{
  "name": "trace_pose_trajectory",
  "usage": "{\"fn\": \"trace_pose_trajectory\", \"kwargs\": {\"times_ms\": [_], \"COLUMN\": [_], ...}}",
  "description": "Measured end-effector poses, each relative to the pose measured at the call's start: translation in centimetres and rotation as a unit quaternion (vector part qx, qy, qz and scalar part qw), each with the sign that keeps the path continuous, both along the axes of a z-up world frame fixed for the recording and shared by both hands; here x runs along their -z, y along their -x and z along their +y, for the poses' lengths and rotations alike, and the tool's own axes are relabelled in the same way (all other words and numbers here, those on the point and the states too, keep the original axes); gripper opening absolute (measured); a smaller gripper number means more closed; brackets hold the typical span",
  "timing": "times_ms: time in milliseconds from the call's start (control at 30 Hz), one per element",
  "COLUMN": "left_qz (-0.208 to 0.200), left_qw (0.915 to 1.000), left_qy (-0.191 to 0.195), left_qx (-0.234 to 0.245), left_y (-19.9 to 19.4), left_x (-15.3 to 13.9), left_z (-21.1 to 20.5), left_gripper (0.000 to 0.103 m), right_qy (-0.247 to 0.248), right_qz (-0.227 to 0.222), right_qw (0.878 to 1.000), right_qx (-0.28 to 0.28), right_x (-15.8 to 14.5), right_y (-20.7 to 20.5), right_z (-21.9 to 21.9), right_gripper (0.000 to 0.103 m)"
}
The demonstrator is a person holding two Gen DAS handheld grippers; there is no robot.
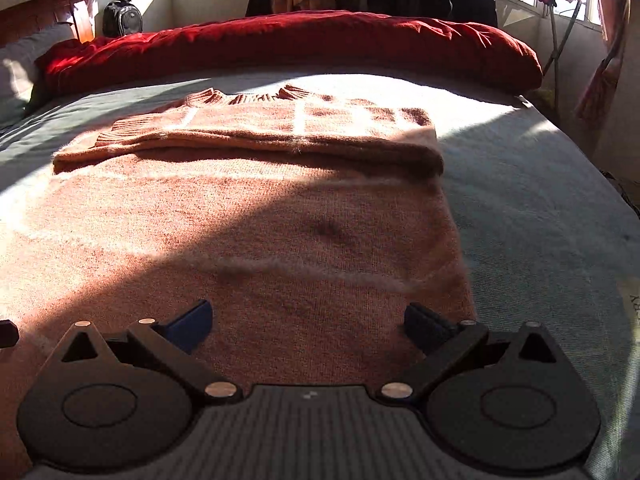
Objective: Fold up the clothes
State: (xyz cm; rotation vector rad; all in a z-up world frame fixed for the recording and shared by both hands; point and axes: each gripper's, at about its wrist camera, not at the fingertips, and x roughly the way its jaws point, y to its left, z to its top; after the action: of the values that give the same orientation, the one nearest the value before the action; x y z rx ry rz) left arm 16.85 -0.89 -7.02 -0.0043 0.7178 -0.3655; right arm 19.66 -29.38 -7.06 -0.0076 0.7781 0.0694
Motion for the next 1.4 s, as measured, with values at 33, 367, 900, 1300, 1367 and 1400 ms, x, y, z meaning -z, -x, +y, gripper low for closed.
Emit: {"fn": "trace_pose_trajectory", "kwargs": {"times_ms": [33,367,900,1300,1367,1400], "left_qz": [0.001,-0.010,0.001,-0.003,-0.005,-0.007], "left_qw": [1.0000,0.9990,0.9978,0.9976,0.9972,0.9972], "left_qy": [0.006,-0.025,-0.040,-0.034,-0.039,-0.036], "left_qx": [-0.004,-0.036,-0.052,-0.060,-0.064,-0.065], "left_y": [0.2,0.8,4.3,4.9,4.8,4.9], "left_x": [0.1,0.9,0.0,0.2,0.2,-0.1], "left_z": [0.2,-1.1,-1.1,-0.5,-0.9,-1.0], "left_gripper": [0.102,0.102,0.102,0.102,0.102,0.102], "right_qy": [-0.002,-0.023,-0.155,-0.189,-0.185,-0.180], "right_qz": [-0.006,-0.041,-0.063,0.009,0.010,0.010], "right_qw": [1.000,0.999,0.984,0.982,0.982,0.983], "right_qx": [-0.001,0.000,-0.063,0.021,0.022,0.020], "right_x": [0.3,2.0,-1.9,0.2,0.5,0.6], "right_y": [0.7,4.0,7.4,7.4,7.7,7.8], "right_z": [0.1,0.0,1.6,-1.4,-1.5,-1.4], "right_gripper": [0.103,0.103,0.103,0.103,0.103,0.103]}}
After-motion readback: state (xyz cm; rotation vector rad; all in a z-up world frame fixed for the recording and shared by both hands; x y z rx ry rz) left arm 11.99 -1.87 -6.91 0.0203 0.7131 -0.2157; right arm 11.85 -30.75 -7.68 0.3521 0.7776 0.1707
